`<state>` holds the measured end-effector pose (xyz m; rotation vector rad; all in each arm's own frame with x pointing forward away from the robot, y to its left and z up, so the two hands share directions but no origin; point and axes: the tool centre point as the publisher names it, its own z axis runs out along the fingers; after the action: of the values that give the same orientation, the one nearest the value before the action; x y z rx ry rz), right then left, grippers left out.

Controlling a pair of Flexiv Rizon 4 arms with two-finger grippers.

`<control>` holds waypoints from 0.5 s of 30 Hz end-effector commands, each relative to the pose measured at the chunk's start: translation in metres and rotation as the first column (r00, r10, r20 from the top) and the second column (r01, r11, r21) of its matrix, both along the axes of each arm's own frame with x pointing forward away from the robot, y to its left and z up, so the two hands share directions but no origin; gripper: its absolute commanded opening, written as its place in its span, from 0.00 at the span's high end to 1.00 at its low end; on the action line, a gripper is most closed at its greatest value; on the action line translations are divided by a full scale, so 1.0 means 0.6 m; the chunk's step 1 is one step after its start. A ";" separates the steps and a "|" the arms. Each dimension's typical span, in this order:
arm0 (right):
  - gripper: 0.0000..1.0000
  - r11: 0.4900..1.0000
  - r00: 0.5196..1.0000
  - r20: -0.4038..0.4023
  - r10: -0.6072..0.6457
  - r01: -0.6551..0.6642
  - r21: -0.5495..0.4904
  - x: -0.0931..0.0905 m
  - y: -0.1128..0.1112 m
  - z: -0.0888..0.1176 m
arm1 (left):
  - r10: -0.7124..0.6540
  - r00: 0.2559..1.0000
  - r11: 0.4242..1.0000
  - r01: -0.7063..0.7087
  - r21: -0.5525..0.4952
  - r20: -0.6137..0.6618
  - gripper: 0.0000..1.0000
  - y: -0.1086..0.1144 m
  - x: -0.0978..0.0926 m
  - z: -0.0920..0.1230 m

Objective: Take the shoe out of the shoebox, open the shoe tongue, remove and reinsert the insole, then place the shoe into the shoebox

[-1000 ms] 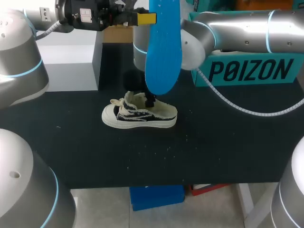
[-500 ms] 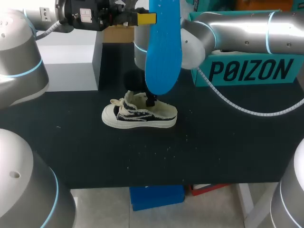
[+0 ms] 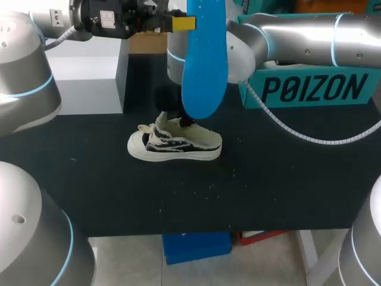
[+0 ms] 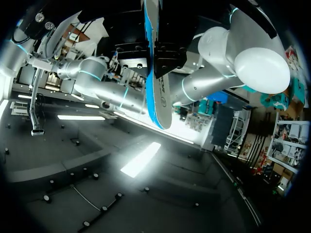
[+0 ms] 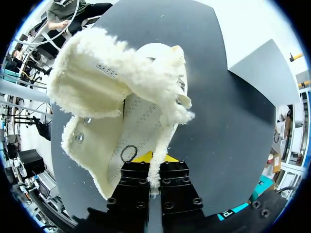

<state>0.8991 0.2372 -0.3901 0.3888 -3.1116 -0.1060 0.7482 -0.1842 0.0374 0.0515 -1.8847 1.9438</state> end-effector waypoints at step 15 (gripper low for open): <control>1.00 0.998 0.998 0.001 -0.060 0.060 -0.032 -0.005 -0.020 0.014 | 0.003 1.000 1.000 -0.003 0.002 0.000 1.00 -0.001 -0.001 0.000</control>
<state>0.8980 0.2332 -0.3907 0.3399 -3.1081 -0.0893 0.7482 -0.1842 0.0374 0.0515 -1.8847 1.9438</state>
